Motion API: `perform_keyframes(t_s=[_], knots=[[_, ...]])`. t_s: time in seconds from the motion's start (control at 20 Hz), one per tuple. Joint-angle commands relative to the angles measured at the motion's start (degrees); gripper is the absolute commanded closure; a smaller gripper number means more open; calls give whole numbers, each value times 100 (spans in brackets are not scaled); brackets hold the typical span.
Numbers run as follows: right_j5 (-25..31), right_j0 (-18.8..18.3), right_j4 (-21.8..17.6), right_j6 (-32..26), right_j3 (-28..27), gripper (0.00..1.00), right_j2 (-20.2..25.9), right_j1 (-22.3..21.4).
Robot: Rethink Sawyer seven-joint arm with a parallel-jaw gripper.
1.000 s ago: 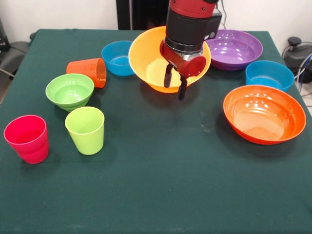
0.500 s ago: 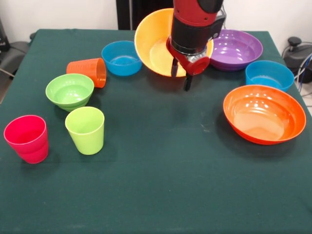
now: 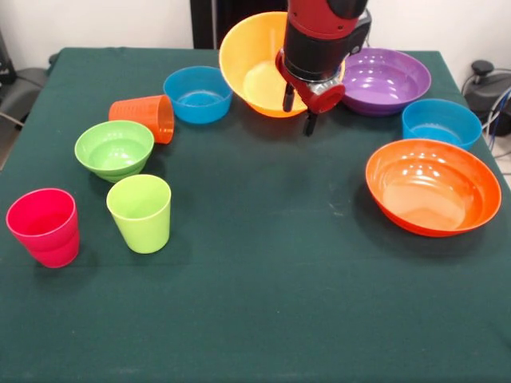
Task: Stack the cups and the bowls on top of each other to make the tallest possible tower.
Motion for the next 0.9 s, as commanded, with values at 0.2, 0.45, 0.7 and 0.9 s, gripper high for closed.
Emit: perform_keyframes(t_s=[0.2,0.45,0.7,0.9], knots=[[436,-11,5,560,-173,0,395,355],[587,68,-21,637,-192,0,272,284],[724,104,-46,636,-174,0,201,121],[677,120,-4,609,30,0,237,-250]])
